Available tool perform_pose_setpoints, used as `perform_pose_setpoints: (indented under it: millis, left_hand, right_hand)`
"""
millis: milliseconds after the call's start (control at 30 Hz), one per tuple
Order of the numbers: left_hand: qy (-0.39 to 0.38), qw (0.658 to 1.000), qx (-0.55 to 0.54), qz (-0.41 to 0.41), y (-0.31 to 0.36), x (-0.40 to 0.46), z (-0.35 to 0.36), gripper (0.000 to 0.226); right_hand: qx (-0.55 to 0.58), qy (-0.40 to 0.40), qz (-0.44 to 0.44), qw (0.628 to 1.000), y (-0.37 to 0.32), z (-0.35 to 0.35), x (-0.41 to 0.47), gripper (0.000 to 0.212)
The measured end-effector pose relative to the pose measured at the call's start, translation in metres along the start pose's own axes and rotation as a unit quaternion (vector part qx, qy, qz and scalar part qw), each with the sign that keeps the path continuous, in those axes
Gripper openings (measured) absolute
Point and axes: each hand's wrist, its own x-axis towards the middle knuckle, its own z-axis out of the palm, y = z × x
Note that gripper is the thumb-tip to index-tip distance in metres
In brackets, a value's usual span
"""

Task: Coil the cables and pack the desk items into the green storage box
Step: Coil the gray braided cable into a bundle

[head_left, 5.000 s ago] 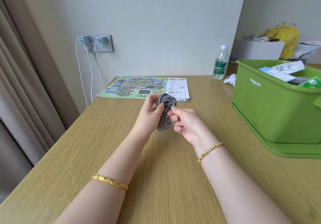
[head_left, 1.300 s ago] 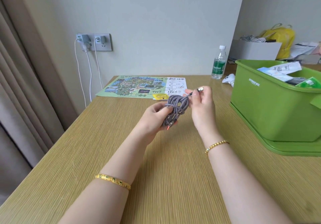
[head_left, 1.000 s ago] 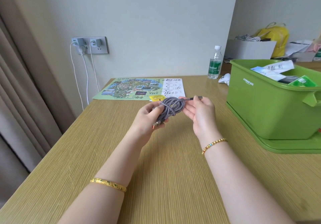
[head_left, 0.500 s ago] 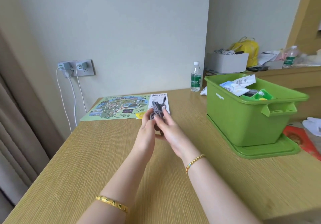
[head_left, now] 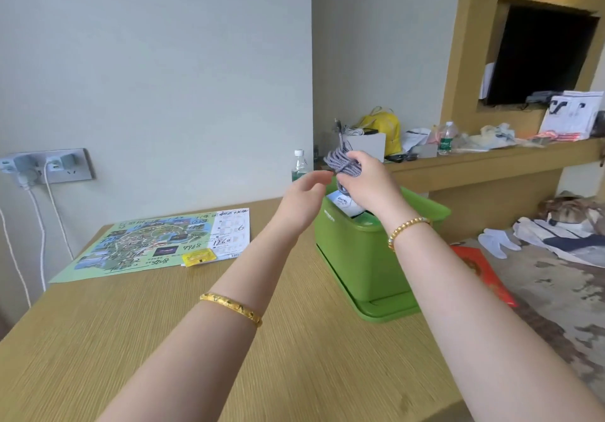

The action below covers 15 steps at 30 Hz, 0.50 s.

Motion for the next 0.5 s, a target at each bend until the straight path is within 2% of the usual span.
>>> perform_pose_setpoints:
  millis: [67,133,200,267,300,367,433,500]
  left_hand:
    - [-0.02,0.996,0.092,-0.006,0.001,0.009,0.013,0.046]
    - [-0.056,0.982,0.178,-0.007,-0.003,0.016,0.021,0.052]
    - [-0.096,0.963,0.254,-0.004,-0.006,0.021,0.025,0.054]
    - [-0.128,0.937,0.326,0.011,-0.009,0.027,0.029,0.057]
    - [-0.131,0.927,0.35,0.018,-0.011,0.029,0.03,0.058]
    - [-0.114,0.923,0.367,0.029,-0.016,0.031,0.03,0.057]
    - [-0.075,0.932,0.352,0.04,-0.023,0.032,0.025,0.052]
    - [-0.037,0.942,0.33,0.05,-0.034,0.029,0.019,0.05]
  right_hand:
    - [-0.094,-0.056,0.031,0.993,0.017,-0.006,0.006,0.039]
    - [-0.159,-0.127,0.055,0.978,0.029,-0.005,0.007,0.018]
    - [-0.164,-0.163,0.046,0.972,0.034,-0.002,0.007,0.025]
    - [-0.167,-0.176,0.028,0.97,0.033,-0.002,0.009,0.024]
    - [-0.177,-0.193,0.02,0.965,0.032,-0.001,0.01,0.034]
    - [-0.239,-0.259,0.018,0.936,0.027,0.002,0.011,0.048]
    - [-0.294,-0.295,0.004,0.909,0.024,0.005,0.017,0.047]
    - [-0.308,-0.303,0.019,0.902,0.019,0.006,0.024,0.047]
